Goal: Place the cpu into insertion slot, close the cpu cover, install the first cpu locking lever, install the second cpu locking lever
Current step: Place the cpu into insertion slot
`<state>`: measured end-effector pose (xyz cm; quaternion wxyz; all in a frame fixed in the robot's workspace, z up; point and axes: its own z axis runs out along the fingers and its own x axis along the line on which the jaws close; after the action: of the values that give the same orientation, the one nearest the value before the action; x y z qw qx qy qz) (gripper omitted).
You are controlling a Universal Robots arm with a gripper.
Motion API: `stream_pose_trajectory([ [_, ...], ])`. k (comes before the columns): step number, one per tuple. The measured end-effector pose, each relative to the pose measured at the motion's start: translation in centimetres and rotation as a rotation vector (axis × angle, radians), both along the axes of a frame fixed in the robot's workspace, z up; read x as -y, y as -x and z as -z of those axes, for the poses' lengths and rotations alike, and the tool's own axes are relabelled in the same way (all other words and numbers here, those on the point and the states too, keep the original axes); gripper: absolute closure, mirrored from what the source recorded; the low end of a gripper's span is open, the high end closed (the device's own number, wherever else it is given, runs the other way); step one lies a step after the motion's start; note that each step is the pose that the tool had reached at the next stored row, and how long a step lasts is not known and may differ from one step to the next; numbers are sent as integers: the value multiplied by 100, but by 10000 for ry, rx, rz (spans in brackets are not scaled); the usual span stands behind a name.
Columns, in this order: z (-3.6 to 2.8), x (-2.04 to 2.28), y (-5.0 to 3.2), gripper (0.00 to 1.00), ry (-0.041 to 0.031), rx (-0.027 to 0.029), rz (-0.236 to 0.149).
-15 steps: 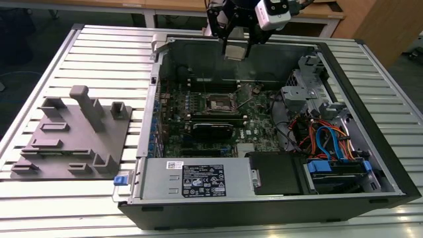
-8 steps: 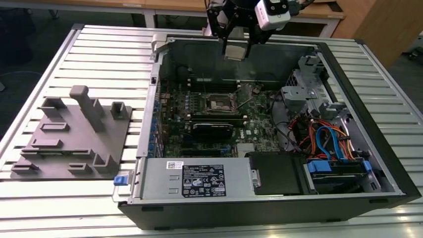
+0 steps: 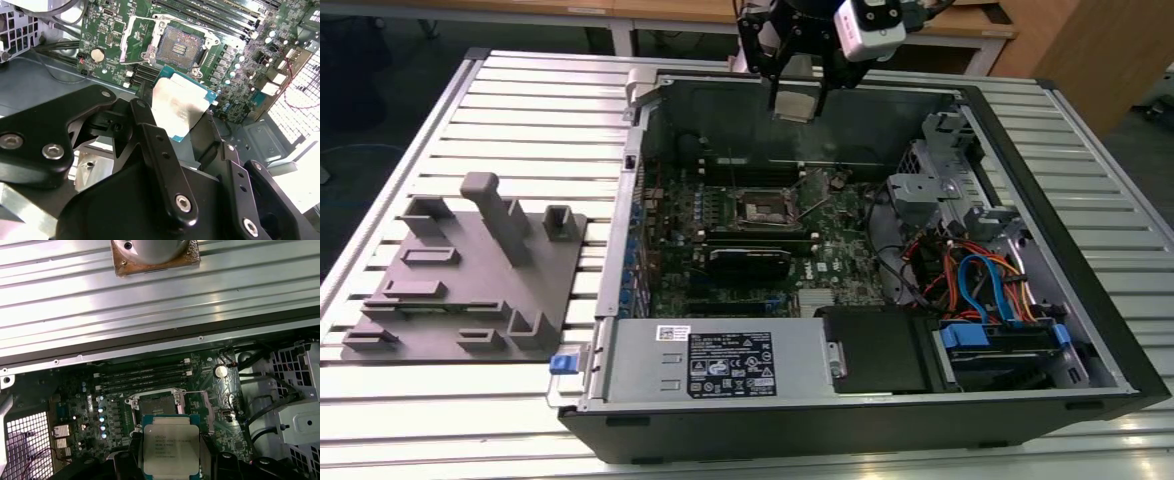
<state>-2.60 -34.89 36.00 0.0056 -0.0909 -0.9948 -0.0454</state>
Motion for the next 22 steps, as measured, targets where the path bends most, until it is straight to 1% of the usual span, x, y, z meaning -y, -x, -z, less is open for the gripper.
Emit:
stream_pose_trajectory([
  [22,0,0,0,46,0,0,226],
])
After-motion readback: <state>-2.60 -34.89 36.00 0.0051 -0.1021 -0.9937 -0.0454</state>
